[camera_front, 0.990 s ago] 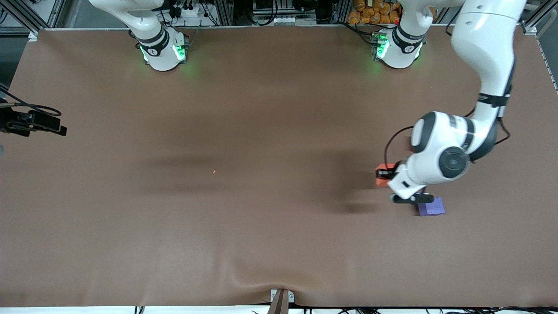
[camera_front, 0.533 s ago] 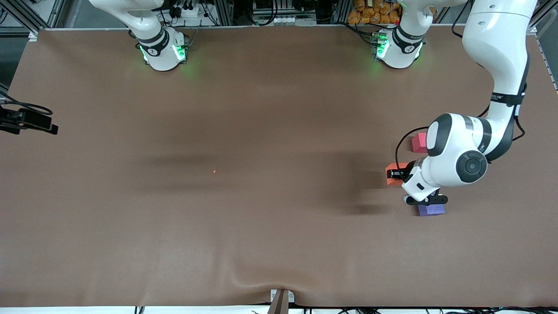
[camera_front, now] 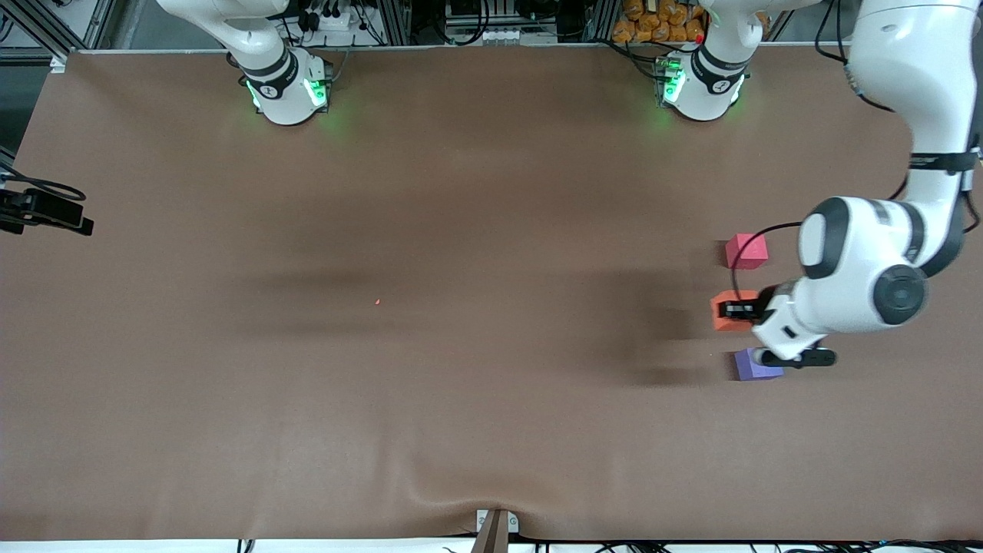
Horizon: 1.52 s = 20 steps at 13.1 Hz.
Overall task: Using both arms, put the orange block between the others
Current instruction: 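Carry the orange cube with the left gripper between pink and purple cubes, then lower the orange cube onto the table between the pink and purple cubes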
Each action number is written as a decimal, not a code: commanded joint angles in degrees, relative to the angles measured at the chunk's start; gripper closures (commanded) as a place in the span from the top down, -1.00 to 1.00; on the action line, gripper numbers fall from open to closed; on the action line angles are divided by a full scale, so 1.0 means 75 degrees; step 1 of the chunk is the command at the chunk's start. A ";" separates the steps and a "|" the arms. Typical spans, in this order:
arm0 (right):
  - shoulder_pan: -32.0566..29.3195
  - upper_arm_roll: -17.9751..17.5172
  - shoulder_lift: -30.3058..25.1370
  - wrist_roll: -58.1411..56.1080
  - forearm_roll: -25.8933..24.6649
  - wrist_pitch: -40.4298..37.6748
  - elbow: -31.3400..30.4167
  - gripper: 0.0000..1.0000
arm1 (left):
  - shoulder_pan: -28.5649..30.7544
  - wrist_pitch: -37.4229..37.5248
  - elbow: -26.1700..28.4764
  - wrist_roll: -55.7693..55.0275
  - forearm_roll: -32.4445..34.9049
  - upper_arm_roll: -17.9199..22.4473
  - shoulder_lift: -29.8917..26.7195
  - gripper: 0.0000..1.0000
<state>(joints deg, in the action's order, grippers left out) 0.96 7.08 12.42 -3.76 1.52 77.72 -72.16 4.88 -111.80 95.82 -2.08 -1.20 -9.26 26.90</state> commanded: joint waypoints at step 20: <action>-0.0105 -0.0041 -0.0062 0.0091 -0.0098 -0.0085 0.0164 1.00 | 0.0920 -0.1486 0.1649 0.0992 0.0957 -0.0019 0.0209 -1.00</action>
<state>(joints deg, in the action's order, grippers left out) 0.72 7.33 12.42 -3.75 1.52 77.73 -71.47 11.38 -120.40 106.37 5.71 3.82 -9.19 28.73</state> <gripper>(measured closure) 0.000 0.471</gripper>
